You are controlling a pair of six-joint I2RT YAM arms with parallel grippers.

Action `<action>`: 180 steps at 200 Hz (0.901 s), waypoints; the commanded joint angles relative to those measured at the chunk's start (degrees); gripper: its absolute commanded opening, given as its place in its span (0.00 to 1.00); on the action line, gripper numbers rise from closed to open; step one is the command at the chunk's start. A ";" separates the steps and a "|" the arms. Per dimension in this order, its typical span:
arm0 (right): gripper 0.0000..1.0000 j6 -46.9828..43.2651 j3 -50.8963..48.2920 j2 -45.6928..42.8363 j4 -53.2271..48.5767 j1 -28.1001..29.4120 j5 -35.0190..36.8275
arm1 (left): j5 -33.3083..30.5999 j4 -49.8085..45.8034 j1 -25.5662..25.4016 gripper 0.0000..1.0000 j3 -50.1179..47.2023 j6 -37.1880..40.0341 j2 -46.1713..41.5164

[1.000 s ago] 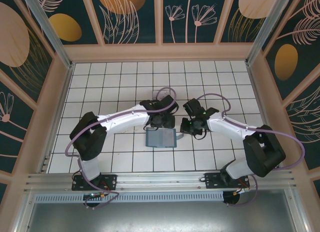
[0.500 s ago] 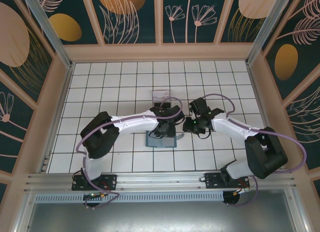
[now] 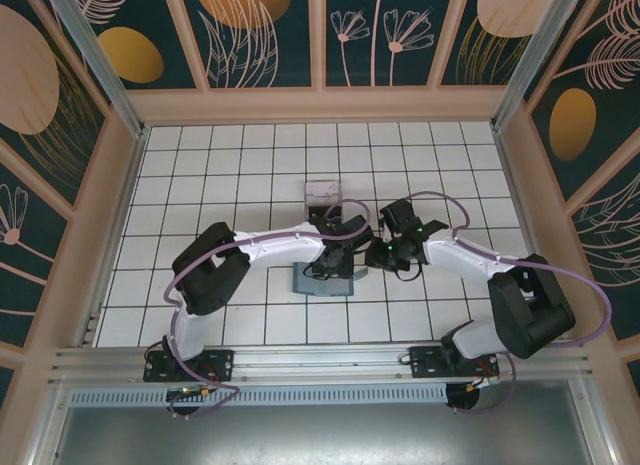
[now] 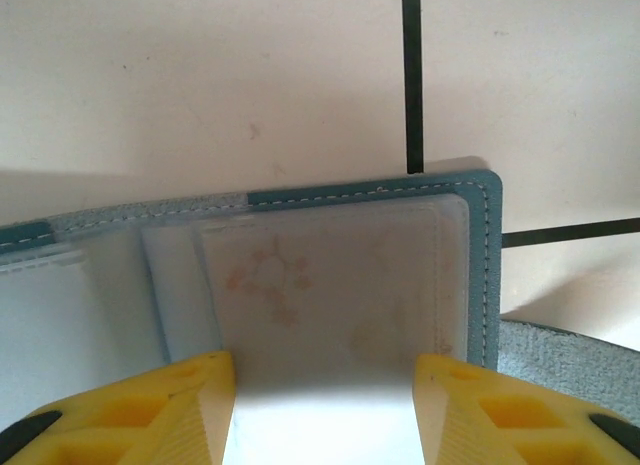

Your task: Take the credit cards out of the card holder

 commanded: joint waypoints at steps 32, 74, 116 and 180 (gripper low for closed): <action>0.23 -1.54 -0.73 -0.30 0.88 -0.88 -0.65 | -0.86 -4.48 -0.43 0.52 3.84 -0.95 0.02; 0.23 -1.46 -1.04 -0.10 1.31 -0.90 -0.92 | -0.52 -4.51 -0.63 0.53 4.23 -0.68 1.16; 0.23 -1.53 -1.14 -0.28 1.05 -0.98 -0.84 | 0.87 -3.19 -0.70 0.55 3.41 0.02 3.30; 0.23 -1.63 -1.39 -0.36 0.96 -1.17 -0.75 | 1.53 -1.30 -0.69 0.46 1.27 0.06 3.87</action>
